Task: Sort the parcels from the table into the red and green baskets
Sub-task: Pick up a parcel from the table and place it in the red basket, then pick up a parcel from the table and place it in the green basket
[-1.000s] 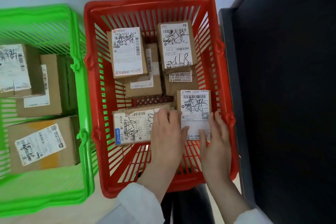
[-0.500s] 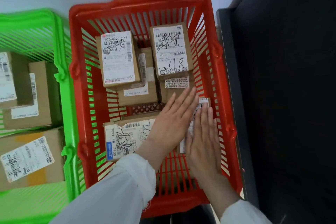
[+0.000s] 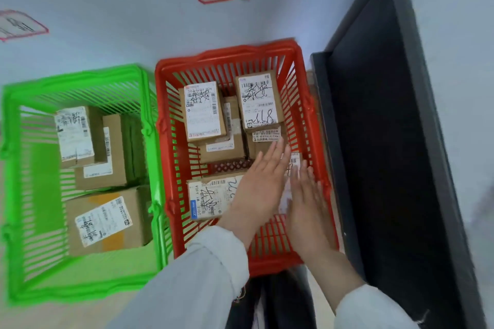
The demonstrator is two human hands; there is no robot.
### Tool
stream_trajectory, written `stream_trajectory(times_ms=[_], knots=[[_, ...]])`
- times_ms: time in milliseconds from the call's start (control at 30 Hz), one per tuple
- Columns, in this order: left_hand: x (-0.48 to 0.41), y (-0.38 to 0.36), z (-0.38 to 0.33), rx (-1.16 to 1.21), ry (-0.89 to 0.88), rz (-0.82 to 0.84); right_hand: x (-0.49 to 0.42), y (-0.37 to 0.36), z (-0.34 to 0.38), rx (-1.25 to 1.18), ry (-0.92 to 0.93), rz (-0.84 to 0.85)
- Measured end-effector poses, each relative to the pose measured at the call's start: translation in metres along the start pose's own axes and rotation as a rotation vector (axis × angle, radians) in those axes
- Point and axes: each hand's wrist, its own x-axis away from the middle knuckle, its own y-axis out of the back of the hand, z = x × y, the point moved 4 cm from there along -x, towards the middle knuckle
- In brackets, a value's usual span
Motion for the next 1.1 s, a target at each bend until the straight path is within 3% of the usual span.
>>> stream_trajectory(times_ms=[67, 200, 267, 400, 633, 867, 1100], knots=[[0.04, 0.045, -0.02, 0.328, 0.153, -0.075, 0.034, 0.052, 0.019, -0.14, -0.048, 0.024], [0.14, 0.118, -0.062, 0.871, 0.556, -0.206, 0.122, 0.142, 0.047, -0.728, -0.222, 0.021], [0.182, 0.144, -0.083, 1.099, 0.714, -0.254, 0.163, 0.182, 0.052, -0.836, -0.332, 0.004], [0.238, 0.175, -0.134, 1.454, 0.803, -0.307, 0.227, 0.245, 0.052, -1.176, -0.487, -0.111], [0.281, 0.192, -0.235, 1.563, 0.717, -0.179, 0.33, 0.298, 0.019, -1.658, -0.643, -0.342], [0.305, 0.204, -0.369, 1.437, 0.564, -0.028, 0.438, 0.351, -0.079, -1.741, -0.686, -0.495], [0.269, 0.174, -0.528, 1.422, 0.446, 0.047, 0.515, 0.385, -0.229, -1.73, -0.707, -0.596]])
